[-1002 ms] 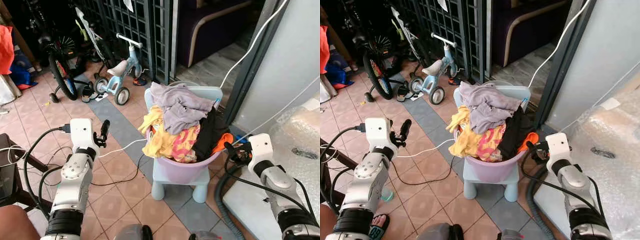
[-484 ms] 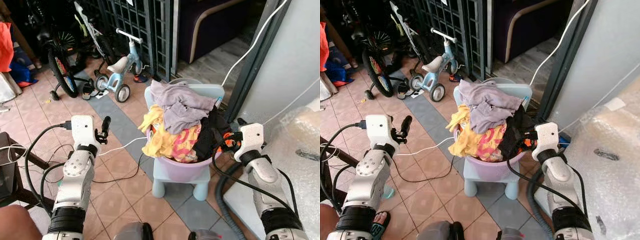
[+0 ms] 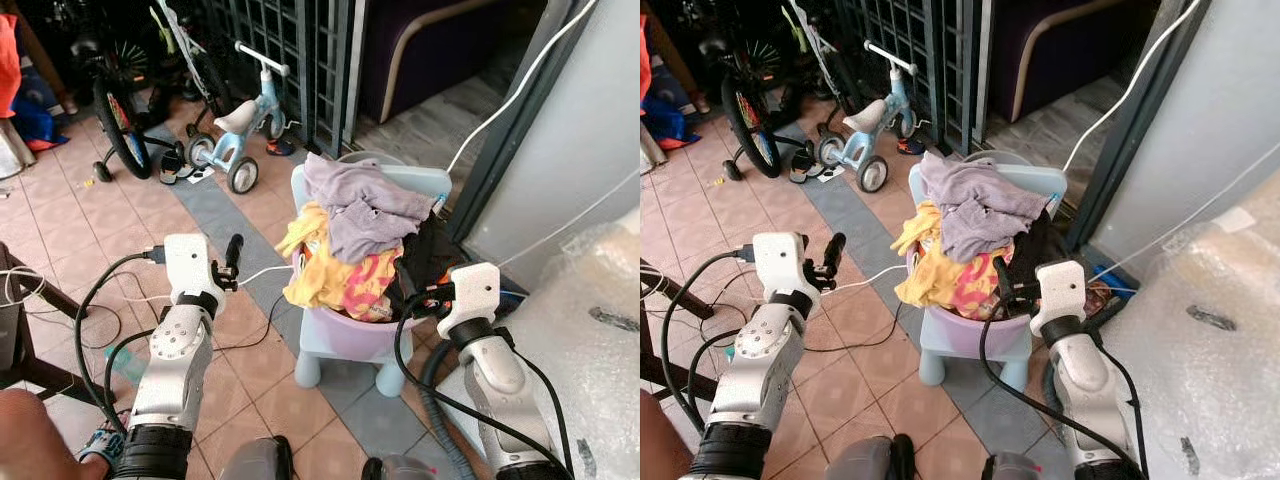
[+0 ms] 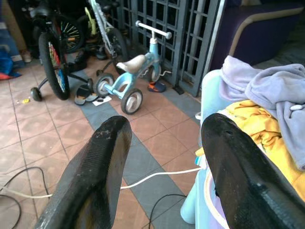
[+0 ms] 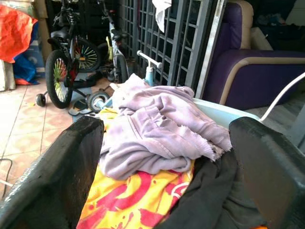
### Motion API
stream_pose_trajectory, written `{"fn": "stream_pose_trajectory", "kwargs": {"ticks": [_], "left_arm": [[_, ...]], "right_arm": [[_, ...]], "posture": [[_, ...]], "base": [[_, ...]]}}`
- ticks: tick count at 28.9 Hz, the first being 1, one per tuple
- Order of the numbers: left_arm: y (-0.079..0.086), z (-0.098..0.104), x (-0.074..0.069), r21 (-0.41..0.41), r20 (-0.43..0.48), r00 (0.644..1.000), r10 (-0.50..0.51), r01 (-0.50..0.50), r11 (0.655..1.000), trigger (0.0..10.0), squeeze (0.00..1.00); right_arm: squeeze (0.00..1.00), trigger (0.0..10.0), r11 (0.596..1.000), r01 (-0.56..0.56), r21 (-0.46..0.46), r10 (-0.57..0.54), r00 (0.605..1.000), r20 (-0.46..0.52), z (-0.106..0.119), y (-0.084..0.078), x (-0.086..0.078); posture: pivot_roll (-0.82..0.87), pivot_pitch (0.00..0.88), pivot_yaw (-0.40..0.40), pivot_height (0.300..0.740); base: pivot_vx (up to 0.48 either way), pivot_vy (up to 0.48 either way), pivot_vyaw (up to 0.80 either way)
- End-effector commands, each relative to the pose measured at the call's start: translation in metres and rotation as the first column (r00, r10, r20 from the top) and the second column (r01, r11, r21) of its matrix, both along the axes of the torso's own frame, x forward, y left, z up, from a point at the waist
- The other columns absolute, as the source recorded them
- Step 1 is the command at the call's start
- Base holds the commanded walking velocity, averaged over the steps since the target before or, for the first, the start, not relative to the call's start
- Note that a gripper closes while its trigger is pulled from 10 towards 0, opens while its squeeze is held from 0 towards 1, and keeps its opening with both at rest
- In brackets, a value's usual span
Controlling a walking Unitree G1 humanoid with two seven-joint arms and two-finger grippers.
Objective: Clothes washing
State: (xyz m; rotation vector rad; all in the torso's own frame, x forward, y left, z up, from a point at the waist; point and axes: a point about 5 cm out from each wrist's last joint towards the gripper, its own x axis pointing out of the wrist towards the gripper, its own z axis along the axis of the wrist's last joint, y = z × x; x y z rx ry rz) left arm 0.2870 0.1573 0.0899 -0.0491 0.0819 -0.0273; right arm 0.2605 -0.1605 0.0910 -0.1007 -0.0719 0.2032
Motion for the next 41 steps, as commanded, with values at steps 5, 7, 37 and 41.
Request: {"fn": "stream_pose_trajectory", "kwargs": {"ticks": [5,7,37,41], "left_arm": [[-0.001,0.003,-0.001,-0.003,0.01,1.0,0.014,-0.014,1.0,10.0,0.0],[-0.002,0.002,-0.001,-0.006,0.01,1.0,0.016,-0.016,1.0,10.0,0.0],[-0.003,-0.001,-0.024,-0.093,-0.085,0.996,-0.006,-0.002,0.996,10.0,0.0],[-0.004,-0.001,-0.025,-0.065,-0.076,0.997,-0.023,0.018,0.998,10.0,0.0]], "right_arm": [[0.0,10.0,1.0,-0.003,0.0,0.003,1.0,-0.015,0.004,0.015,0.006],[0.0,10.0,1.0,-0.004,-0.003,0.004,1.0,-0.021,0.005,0.017,0.008],[0.0,10.0,0.98,-0.043,-0.193,-0.05,0.889,-0.455,-0.045,0.025,0.049],[0.0,10.0,0.98,-0.112,-0.163,0.018,0.871,-0.492,-0.049,0.033,0.047]], "posture": [[-0.09,0.074,0.028,0.74],[-0.09,0.074,0.028,0.74],[0.0,0.133,0.005,0.74],[0.0,0.132,0.01,0.74]], "base": [[0.244,0.0,0.64],[0.42,0.0,0.0],[0.168,0.0,0.0],[0.0,0.0,0.0]]}}
